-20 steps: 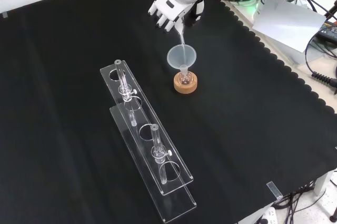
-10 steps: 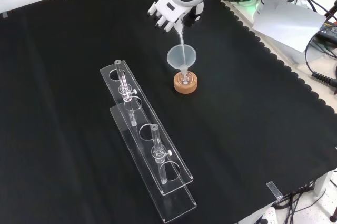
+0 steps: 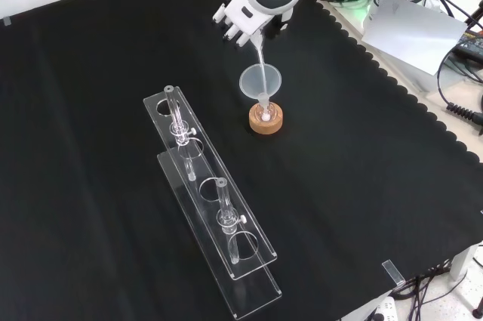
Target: Pour all the NaCl from the weighing funnel into the round-bottom flask.
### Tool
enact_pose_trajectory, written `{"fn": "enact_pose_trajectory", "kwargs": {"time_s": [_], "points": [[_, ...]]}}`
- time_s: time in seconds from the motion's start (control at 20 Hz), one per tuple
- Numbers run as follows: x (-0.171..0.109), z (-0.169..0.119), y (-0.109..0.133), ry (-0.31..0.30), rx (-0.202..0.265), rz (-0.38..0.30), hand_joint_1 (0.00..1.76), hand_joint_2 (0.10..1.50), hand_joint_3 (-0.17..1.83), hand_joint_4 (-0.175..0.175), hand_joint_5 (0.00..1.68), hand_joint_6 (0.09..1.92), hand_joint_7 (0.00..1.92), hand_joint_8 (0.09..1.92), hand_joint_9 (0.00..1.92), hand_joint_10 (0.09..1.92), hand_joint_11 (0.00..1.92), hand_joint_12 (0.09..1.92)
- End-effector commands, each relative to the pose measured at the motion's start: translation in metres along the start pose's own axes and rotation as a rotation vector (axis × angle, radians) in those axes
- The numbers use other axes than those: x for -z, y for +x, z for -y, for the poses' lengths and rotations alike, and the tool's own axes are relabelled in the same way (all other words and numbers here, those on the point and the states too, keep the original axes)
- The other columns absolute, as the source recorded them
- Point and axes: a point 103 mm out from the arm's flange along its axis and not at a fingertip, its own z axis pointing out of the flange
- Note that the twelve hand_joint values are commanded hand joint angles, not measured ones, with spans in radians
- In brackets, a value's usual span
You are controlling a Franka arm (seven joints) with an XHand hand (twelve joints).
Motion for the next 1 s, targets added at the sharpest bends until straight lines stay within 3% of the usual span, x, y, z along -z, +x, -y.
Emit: {"fn": "enact_pose_trajectory", "kwargs": {"time_s": [0.05, 1.0], "points": [[0.0026, 0.0010, 0.0014, 0.007, -0.005, 0.011, 1.10, 0.63, 0.82, 0.175, 1.16, 0.95, 0.77, 0.58, 1.10, 0.35, 0.75, 1.13], [0.0124, 0.0037, 0.0032, 0.039, -0.020, 0.089, 1.10, 0.63, 0.82, 0.175, 1.16, 0.95, 0.77, 0.58, 1.10, 0.34, 0.75, 1.13]]}}
